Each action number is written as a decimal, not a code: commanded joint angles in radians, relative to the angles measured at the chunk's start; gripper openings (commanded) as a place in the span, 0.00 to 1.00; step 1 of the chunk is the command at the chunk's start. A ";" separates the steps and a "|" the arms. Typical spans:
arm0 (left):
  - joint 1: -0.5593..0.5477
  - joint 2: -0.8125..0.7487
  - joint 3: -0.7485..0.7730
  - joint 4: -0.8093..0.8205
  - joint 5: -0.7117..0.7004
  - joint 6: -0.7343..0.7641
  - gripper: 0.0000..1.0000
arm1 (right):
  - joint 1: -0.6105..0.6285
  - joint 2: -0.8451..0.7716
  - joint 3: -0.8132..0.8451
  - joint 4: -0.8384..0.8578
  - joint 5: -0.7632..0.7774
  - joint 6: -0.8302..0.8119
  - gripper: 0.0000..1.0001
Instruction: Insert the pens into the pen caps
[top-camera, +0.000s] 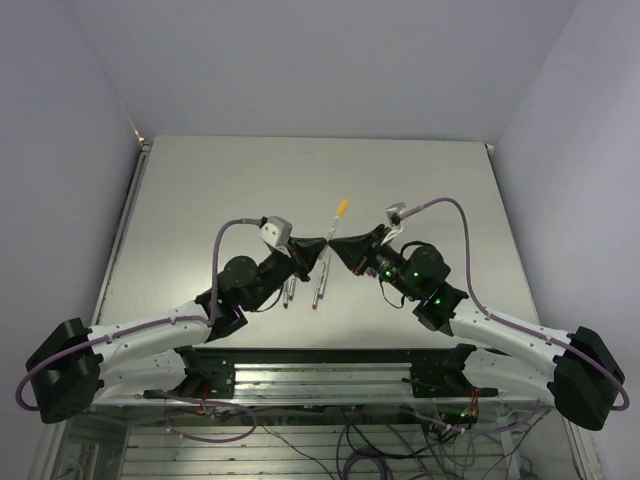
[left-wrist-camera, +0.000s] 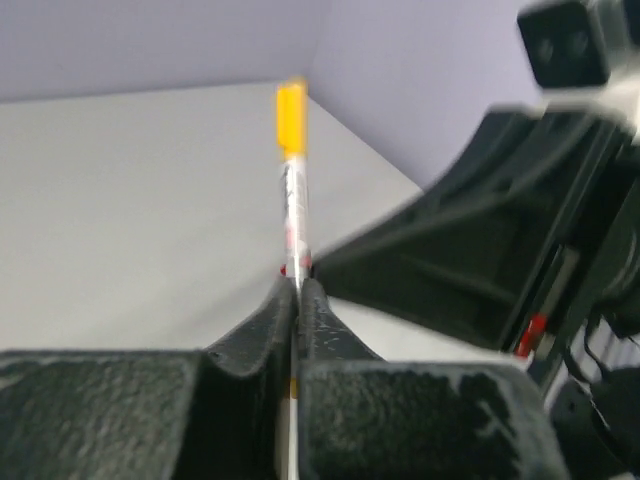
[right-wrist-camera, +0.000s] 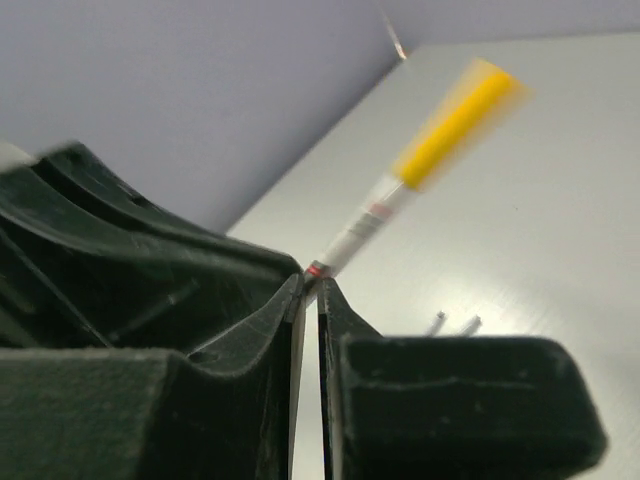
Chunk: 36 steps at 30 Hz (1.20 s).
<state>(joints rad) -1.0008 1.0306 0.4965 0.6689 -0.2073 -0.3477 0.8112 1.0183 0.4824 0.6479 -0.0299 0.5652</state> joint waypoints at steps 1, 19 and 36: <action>-0.008 -0.034 0.097 0.241 -0.005 0.032 0.07 | 0.046 0.046 -0.012 -0.226 0.013 -0.053 0.00; -0.007 -0.196 -0.059 0.030 -0.267 0.007 0.07 | 0.060 0.009 0.076 -0.319 0.187 -0.115 0.00; 0.015 -0.211 -0.044 -0.076 -0.453 0.104 0.07 | 0.061 0.053 0.094 -0.341 0.251 -0.070 0.15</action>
<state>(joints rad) -1.0027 0.8051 0.4232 0.6056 -0.6113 -0.2916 0.8661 1.0805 0.5556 0.3080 0.1871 0.4828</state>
